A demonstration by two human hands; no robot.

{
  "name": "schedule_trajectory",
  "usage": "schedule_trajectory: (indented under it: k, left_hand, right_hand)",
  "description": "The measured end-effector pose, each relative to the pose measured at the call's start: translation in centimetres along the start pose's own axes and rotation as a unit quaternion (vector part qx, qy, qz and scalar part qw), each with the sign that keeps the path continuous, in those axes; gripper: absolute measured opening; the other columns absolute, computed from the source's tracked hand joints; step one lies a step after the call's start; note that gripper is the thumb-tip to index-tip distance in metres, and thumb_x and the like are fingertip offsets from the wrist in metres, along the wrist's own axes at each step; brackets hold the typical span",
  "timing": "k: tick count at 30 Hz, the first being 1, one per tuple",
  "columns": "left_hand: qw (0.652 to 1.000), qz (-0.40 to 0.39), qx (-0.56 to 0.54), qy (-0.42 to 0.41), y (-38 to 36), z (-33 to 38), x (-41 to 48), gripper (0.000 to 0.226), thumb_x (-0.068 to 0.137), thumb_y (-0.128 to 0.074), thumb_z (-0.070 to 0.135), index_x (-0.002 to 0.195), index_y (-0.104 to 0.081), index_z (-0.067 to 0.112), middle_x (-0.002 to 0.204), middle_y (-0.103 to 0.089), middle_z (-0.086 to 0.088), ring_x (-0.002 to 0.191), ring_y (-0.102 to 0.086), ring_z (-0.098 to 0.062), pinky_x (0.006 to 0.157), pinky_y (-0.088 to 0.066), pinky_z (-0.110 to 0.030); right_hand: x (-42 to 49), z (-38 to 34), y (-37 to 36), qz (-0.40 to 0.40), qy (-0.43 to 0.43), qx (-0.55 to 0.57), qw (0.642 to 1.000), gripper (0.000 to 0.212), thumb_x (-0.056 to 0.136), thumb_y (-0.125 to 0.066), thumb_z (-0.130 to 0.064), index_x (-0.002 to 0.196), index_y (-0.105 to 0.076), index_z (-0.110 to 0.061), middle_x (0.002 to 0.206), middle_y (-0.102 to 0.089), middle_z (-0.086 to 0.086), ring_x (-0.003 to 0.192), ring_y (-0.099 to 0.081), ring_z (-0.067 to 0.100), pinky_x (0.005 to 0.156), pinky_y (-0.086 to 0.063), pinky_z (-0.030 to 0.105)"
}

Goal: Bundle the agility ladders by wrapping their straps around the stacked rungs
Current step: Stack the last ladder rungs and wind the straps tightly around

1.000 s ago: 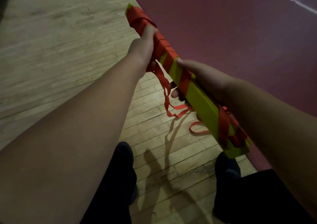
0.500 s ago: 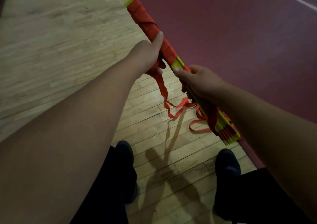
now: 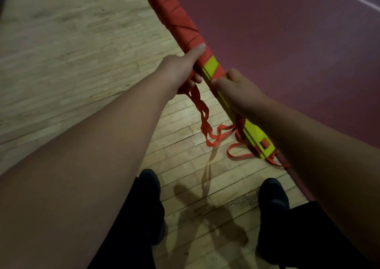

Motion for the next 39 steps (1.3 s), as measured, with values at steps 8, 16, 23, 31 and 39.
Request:
schedule_trajectory:
  k: [8, 16, 23, 31, 39]
  left_hand:
    - [0.985, -0.162, -0.019, -0.051, -2.1, 1.6, -1.2, 0.055, 0.093, -0.068, 0.073, 0.088, -0.075, 0.018, 0.061, -0.059, 0.000, 0.051, -0.044, -0.014, 0.058, -0.044, -0.030]
    - [0.928, -0.338, 0.147, -0.055, -8.2, 0.7, -5.2, 0.066, 0.100, -0.054, 0.073, 0.099, -0.080, 0.013, 0.071, -0.066, -0.002, 0.056, -0.052, -0.013, 0.062, -0.047, -0.026]
    - [0.883, -0.298, 0.353, -0.077, -10.0, 0.5, -6.3, 0.070, 0.097, -0.052, 0.079, 0.099, -0.074, 0.012, 0.075, -0.081, 0.003, 0.070, -0.081, -0.019, 0.074, -0.065, -0.035]
    - [0.873, -0.121, 0.450, -0.143, -10.6, 0.6, -4.8, 0.047, 0.091, -0.074, 0.066, 0.073, -0.069, 0.022, 0.073, -0.071, 0.000, 0.071, -0.075, -0.022, 0.071, -0.062, -0.035]
    - [0.925, -0.251, 0.259, -0.120, -7.1, 2.0, -4.7, 0.037, 0.091, -0.080, 0.053, 0.086, -0.080, 0.017, 0.070, -0.061, 0.006, 0.065, -0.056, -0.013, 0.060, -0.045, -0.026]
  right_hand:
    - [0.7, 0.0, 2.6, -0.029, -0.018, 0.214, 0.976, 0.074, 0.095, -0.048, -0.083, 0.124, -0.072, -0.019, 0.112, -0.080, 0.002, 0.109, -0.076, 0.023, 0.104, -0.055, 0.051]
    - [0.3, -0.7, 4.0, -0.008, -0.010, 0.520, 0.854, 0.056, 0.105, -0.058, -0.049, 0.147, -0.056, -0.012, 0.122, -0.077, 0.012, 0.117, -0.075, 0.034, 0.098, -0.062, 0.045]
    - [1.1, 3.7, 5.4, 0.148, -0.108, 0.330, 0.926, 0.053, 0.094, -0.074, -0.060, 0.119, -0.062, -0.016, 0.106, -0.072, 0.006, 0.091, -0.074, 0.023, 0.080, -0.066, 0.042]
    - [3.2, 4.5, 5.3, 0.154, -0.140, 0.325, 0.922, 0.071, 0.092, -0.066, -0.065, 0.141, -0.055, -0.014, 0.113, -0.067, 0.003, 0.107, -0.071, 0.028, 0.092, -0.061, 0.045]
    - [1.6, 1.3, 5.9, 0.046, -0.016, 0.424, 0.905, 0.051, 0.088, -0.081, -0.040, 0.128, -0.066, -0.012, 0.106, -0.081, 0.005, 0.100, -0.078, 0.024, 0.088, -0.062, 0.043]
Point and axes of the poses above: each hand's wrist, its own x-axis towards the middle knuckle, its own y-axis out of the back of the hand, z = x × y, the point moved 9 cm from there along x, towards the middle knuckle
